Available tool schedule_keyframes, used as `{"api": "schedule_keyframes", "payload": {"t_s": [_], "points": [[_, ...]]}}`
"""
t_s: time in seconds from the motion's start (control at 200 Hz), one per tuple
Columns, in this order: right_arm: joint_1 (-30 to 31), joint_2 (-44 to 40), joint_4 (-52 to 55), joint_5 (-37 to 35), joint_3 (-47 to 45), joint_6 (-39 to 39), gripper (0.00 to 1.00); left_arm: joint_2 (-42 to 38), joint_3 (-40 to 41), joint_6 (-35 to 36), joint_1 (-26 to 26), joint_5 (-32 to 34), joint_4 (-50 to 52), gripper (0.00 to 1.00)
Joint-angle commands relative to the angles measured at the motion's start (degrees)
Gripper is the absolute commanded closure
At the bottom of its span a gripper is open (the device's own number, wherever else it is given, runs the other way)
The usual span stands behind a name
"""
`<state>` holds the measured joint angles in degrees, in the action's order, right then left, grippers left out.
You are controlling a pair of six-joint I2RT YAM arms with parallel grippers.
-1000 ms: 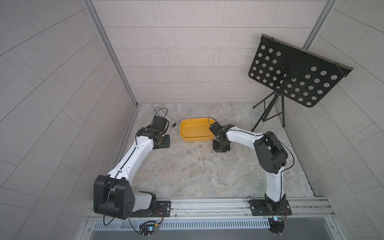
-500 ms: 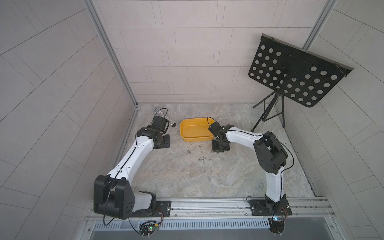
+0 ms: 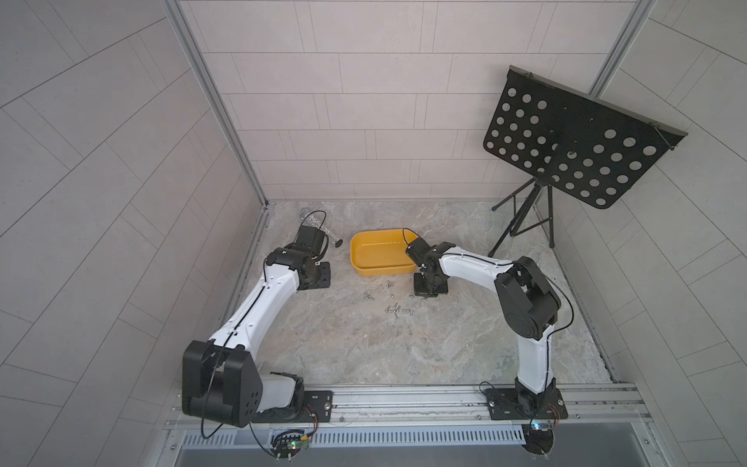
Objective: Put the screws on the desktop into the storage box
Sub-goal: Pick up the screw from the center of the board, then place the screw in the storage box.
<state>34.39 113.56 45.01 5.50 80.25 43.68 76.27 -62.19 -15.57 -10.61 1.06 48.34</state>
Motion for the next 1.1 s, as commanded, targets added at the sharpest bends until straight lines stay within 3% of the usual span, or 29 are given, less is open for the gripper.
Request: {"api": "schedule_keyframes", "payload": {"t_s": [0.0, 0.215, 0.43, 0.885, 1.096], "points": [[0.35, -2.37, 2.31, -1.45, 0.95, -0.50, 1.00, 0.13, 0.76, 0.56, 0.42, 0.35, 0.83, 0.52], [0.34, -4.50, 5.55, -2.45, 4.65, -1.64, 1.00, 0.01, 0.84, 0.54, 0.37, 0.38, 0.81, 0.52], [0.33, -4.66, 12.72, -3.97, 18.02, -4.29, 1.00, -0.24, 0.76, 0.51, 0.38, 0.37, 0.79, 0.52], [-0.67, 13.86, 24.97, -4.01, 53.54, -8.52, 1.00, -0.98, 1.07, 0.46, 0.42, -0.18, 0.51, 0.52], [-1.25, 21.08, 26.09, -3.56, 62.04, -8.36, 1.00, -1.30, 1.11, 0.46, 0.41, -0.59, 0.38, 0.52]]}}
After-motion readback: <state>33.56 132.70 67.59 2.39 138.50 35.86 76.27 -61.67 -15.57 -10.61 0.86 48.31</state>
